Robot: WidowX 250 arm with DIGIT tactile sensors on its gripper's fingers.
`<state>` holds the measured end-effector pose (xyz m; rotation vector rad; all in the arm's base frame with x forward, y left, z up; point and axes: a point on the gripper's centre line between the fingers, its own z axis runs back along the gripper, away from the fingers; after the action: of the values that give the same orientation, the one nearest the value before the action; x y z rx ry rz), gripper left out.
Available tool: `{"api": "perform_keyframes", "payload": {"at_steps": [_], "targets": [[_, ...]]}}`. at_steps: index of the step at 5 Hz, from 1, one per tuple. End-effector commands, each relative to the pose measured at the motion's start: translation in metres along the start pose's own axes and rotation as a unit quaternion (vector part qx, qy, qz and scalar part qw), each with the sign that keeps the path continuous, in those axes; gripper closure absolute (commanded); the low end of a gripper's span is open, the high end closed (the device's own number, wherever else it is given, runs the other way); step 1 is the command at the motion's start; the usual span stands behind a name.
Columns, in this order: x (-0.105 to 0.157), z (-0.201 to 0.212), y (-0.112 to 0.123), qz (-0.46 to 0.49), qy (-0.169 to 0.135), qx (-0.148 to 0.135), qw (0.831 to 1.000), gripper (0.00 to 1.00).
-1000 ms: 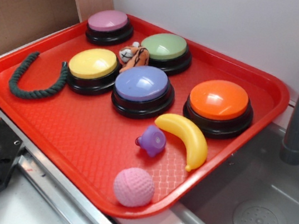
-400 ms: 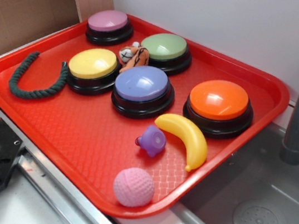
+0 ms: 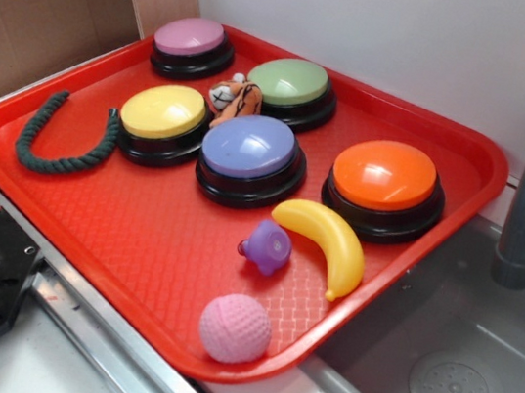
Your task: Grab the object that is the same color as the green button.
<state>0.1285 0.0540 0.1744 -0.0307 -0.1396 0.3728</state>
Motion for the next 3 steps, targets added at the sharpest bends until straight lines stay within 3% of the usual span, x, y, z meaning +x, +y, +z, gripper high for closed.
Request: {"api": "perform_keyframes", "payload": {"at_steps": [1, 2, 3], "targets": [[0.011, -0.049, 0.054, 0.179, -0.041, 0.046, 0.982, 0.00], [0.012, -0.078, 0.070, 0.243, -0.046, 0.058, 0.967, 0.00], [0.014, -0.104, 0.082, 0.286, -0.031, 0.079, 0.954, 0.00]]}}
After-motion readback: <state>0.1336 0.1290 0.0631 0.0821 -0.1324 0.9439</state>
